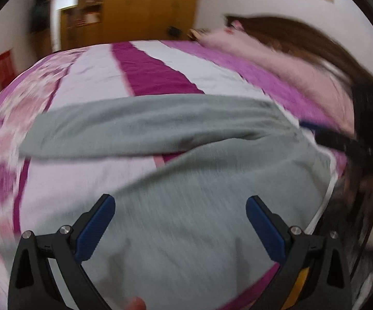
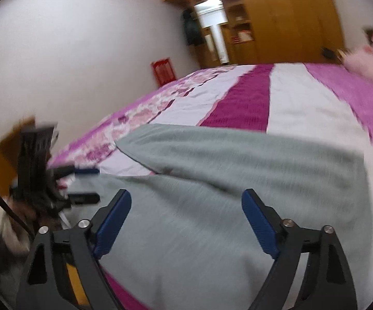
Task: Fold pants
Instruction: 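Grasp the sweatpants edge with the left tool while the right tool grasps beside it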
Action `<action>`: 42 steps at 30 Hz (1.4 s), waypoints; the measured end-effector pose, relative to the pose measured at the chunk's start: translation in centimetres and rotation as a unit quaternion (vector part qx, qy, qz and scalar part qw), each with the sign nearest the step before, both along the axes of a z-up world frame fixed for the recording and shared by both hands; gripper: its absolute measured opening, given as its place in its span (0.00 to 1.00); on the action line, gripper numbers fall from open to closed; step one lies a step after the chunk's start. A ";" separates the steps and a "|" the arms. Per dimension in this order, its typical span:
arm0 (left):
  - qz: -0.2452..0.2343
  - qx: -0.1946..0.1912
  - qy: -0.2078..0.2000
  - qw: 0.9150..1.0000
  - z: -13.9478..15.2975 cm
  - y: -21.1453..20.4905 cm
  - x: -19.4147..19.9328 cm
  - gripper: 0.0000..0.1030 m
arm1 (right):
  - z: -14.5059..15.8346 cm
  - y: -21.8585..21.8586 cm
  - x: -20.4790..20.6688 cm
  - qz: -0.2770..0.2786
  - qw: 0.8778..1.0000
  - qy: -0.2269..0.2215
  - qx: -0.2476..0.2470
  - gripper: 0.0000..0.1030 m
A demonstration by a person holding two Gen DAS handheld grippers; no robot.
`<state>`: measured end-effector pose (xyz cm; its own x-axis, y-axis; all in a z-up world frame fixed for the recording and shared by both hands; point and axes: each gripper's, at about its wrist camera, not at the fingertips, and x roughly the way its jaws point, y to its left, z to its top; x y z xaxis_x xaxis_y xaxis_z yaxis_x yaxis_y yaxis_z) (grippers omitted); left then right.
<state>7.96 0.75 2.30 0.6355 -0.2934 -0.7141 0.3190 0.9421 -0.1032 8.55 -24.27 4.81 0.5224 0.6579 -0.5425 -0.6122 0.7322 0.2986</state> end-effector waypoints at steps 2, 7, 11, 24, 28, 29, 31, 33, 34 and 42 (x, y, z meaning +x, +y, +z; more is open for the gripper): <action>-0.023 0.014 -0.003 1.000 0.8 0.4 2.2 1.00 | 1.0 0.2 2.7 0.037 0.999 -0.009 -0.032 0.85; -0.108 0.065 -0.003 0.992 2.2 0.4 9.7 0.98 | 1.3 0.7 10.2 0.137 0.988 0.026 -0.059 0.77; -0.173 0.113 0.007 0.978 2.1 -0.9 16.0 0.97 | 0.4 1.4 16.6 0.206 0.975 0.066 -0.051 0.69; -0.198 0.133 0.077 0.968 -5.1 -1.1 29.7 0.70 | -7.6 4.6 28.1 0.240 0.948 0.152 -0.142 0.44; -0.200 0.113 0.073 0.971 -5.6 -0.1 29.8 0.76 | -9.8 5.1 27.6 0.250 0.934 0.138 -0.216 0.44; -0.198 0.117 0.065 0.971 -5.6 -0.1 29.8 0.80 | -10.0 5.2 27.7 0.255 0.933 0.130 -0.220 0.44; -0.190 0.131 0.063 0.971 -5.9 -0.2 29.9 0.87 | -10.0 5.0 28.1 0.256 0.933 0.135 -0.216 0.44; -0.196 0.133 0.071 0.969 -6.0 -0.3 30.2 0.86 | -9.8 4.5 28.9 0.258 0.932 0.145 -0.210 0.44; -0.198 0.129 0.080 0.968 -5.9 -0.3 30.5 0.82 | -9.9 4.2 29.3 0.259 0.931 0.160 -0.204 0.44; -0.236 0.112 0.132 0.956 -5.5 -0.3 30.6 0.59 | -10.3 2.9 31.0 0.279 0.911 0.254 -0.164 0.44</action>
